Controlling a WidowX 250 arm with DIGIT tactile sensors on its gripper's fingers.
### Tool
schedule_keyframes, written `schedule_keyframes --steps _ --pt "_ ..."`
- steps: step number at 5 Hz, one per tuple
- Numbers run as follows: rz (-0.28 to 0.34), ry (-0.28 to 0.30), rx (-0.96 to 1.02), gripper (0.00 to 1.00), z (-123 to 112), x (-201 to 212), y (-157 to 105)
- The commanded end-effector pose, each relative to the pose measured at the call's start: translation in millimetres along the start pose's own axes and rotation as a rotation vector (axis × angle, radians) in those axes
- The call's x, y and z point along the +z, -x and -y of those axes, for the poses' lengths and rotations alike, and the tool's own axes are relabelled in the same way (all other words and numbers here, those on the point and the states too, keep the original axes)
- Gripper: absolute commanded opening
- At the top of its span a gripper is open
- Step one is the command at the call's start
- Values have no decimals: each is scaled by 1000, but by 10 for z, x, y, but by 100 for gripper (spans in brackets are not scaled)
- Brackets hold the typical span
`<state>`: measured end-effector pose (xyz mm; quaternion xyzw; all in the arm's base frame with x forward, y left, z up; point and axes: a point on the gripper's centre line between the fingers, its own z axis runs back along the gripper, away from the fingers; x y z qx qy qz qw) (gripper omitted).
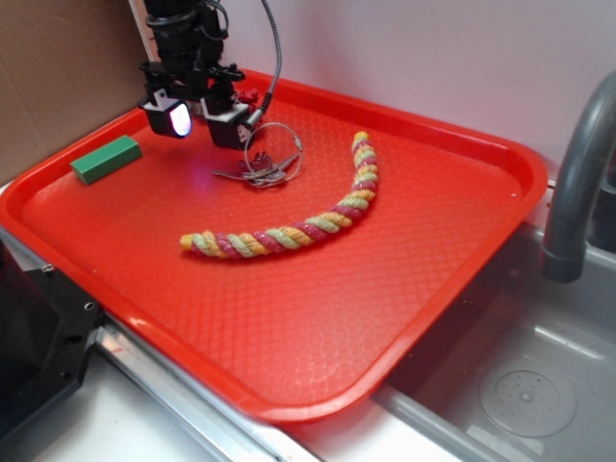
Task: Grab the red paper.
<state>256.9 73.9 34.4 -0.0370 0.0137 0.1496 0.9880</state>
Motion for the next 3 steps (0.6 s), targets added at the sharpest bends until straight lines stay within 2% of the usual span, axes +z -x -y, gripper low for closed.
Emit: schedule_keyframes --steps 1,3 --pt "-19 97 115 100 12 120 -170" --pt "-43 142 199 100 23 212 -194"
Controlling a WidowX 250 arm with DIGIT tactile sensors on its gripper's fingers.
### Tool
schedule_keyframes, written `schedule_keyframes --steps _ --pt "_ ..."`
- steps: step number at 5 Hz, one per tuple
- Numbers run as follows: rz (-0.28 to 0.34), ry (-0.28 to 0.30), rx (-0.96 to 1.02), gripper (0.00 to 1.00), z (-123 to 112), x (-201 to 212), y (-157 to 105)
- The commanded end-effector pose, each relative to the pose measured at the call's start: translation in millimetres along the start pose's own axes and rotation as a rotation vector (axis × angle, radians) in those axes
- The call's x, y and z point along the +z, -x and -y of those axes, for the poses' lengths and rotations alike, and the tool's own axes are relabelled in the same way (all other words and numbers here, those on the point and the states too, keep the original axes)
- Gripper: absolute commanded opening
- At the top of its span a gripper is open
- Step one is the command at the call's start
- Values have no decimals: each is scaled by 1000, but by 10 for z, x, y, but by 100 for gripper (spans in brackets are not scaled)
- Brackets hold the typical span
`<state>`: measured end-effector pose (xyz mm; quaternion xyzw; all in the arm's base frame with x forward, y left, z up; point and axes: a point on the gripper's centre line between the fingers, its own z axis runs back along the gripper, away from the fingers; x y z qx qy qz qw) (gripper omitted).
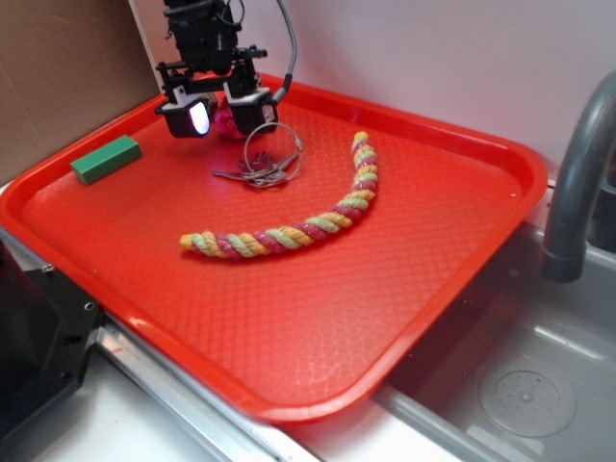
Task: Grab the red paper.
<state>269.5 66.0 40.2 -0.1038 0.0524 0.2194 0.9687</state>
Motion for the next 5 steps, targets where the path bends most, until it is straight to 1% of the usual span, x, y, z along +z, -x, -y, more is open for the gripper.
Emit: schedule_keyframes --steps 1,3,4,5 --pt "50 24 50 100 -59 178 -95" --pt "50 24 50 100 -59 178 -95" --pt "73 53 51 100 -35 206 -242" --pt "128 72 70 100 -31 299 -290"
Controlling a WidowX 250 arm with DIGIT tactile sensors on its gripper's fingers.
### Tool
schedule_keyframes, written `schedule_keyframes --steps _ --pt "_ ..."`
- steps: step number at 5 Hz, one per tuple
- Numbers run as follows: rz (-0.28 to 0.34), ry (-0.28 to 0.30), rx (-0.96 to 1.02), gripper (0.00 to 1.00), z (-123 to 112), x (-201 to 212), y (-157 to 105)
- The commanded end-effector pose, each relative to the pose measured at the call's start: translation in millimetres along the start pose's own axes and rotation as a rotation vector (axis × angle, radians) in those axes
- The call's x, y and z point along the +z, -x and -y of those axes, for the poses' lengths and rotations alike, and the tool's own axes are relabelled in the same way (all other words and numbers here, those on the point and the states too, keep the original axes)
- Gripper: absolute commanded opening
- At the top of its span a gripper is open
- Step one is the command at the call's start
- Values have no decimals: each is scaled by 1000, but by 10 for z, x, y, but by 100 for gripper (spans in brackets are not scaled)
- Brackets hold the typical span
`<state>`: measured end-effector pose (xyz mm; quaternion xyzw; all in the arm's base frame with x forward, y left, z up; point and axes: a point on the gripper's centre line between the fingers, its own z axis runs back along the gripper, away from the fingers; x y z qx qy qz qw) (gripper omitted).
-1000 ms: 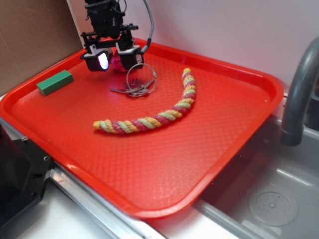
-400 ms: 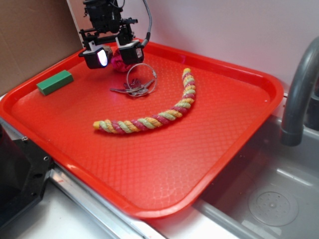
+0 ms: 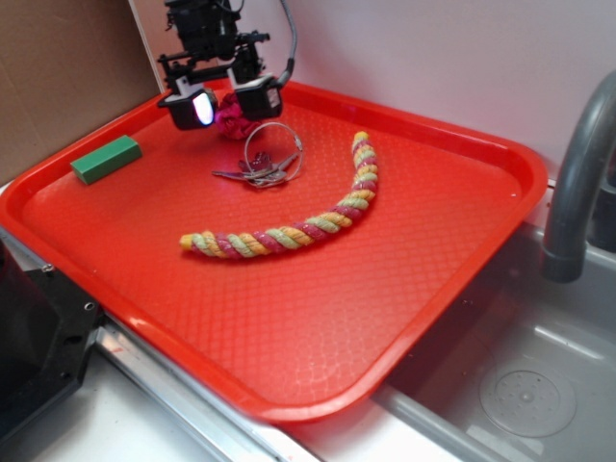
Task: Grab the red paper.
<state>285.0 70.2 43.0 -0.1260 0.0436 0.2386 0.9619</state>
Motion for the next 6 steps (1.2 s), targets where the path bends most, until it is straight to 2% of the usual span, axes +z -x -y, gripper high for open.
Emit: schedule_keyframes --steps 1,4,5,6 --pt "198 32 55 100 -15 294 -176" --pt "121 -12 66 100 -25 -91 -536" --pt "107 -38 80 63 -26 -162 -560" --pt "107 -46 91 0 -29 -189 -532"
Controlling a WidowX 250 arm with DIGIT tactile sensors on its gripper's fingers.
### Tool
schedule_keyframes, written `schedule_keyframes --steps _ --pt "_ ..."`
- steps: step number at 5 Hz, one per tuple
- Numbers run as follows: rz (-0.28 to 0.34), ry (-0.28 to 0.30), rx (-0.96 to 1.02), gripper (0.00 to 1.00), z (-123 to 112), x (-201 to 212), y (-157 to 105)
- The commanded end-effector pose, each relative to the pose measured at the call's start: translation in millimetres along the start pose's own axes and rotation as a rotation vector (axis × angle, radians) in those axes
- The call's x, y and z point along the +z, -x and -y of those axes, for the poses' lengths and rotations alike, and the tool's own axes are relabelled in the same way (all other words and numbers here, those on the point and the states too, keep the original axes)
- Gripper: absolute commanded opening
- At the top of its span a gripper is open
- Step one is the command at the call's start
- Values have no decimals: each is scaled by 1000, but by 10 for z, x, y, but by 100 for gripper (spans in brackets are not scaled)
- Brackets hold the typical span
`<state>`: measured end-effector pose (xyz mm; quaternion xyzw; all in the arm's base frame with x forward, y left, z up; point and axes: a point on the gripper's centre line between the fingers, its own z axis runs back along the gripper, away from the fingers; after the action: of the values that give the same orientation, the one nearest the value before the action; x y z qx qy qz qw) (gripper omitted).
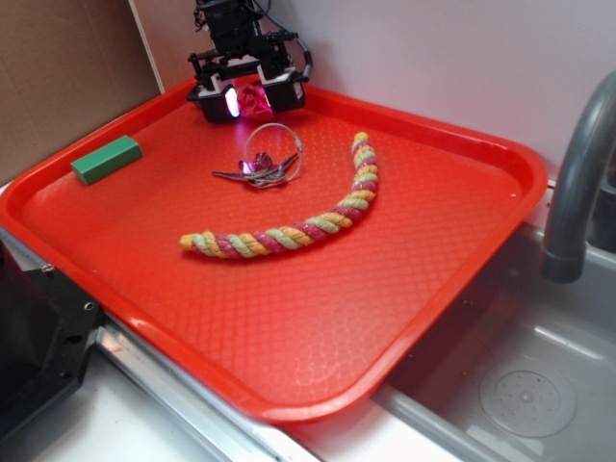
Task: Grab the red paper.
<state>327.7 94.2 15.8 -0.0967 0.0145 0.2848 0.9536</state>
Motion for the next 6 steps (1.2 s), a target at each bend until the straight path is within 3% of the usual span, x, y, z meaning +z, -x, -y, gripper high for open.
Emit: schedule_keyframes --steps 1,2,3,4,5,6 --pt "29 -13 4 0 38 -1 23" --pt "16 -2 -2 0 42 56 90" --pt "-52 44 -32 0 111 269 382" --pt "-162 80 -122 0 388 708 953" --pt "-160 52 -223 0 682 1100 1549" --pt "-76 41 -321 0 783 1506 1901"
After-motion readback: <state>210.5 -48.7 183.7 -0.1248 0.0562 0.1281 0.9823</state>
